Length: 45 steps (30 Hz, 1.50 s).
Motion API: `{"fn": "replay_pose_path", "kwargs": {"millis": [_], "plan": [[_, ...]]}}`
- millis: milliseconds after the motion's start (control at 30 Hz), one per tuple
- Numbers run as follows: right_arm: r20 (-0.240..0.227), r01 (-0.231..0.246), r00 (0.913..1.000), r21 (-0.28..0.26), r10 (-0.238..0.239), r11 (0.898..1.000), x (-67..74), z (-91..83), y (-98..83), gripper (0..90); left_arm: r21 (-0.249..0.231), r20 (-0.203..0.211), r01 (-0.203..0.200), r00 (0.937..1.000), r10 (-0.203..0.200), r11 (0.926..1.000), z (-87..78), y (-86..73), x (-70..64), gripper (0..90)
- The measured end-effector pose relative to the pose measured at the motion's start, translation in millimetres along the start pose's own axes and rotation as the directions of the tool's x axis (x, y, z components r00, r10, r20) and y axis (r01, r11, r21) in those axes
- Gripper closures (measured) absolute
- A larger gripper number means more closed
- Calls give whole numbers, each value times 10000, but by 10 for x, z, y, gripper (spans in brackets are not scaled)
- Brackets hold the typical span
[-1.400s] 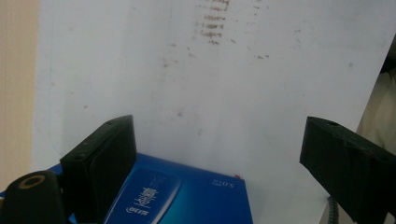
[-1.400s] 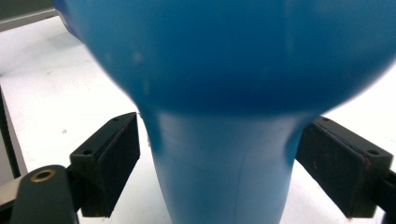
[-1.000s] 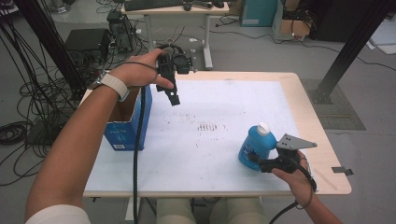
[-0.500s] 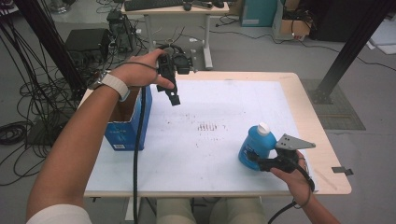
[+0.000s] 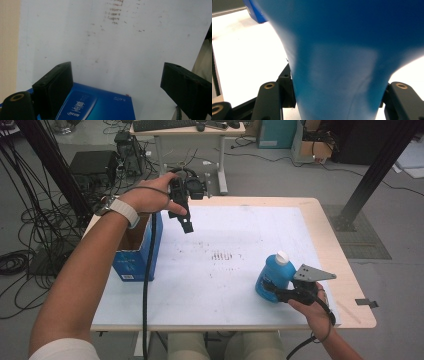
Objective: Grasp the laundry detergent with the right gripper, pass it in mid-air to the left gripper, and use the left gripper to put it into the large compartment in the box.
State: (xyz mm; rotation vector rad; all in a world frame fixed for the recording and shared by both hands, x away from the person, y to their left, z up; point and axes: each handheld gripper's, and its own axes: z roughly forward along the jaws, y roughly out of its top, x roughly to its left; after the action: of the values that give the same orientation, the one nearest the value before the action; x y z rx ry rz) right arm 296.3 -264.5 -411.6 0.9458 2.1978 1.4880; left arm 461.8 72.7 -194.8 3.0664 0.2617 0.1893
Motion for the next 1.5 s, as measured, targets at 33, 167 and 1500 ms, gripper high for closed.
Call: {"fn": "replay_pose_path", "kwargs": {"millis": [33,167,1500], "plan": [[8,3,10000,10,-3,10000,1,0,1,410,-1,2,5,10000,-5,10000,1,0,0,112],[-96,194,9998,-125,-196,9997,-18,13,2,411,-14,-17,-14,10000,14,10000,1,2,1,113],[-234,190,9995,90,-188,9998,-28,9,15,423,-283,101,-158,9998,161,9995,29,5,-9,113]]}}
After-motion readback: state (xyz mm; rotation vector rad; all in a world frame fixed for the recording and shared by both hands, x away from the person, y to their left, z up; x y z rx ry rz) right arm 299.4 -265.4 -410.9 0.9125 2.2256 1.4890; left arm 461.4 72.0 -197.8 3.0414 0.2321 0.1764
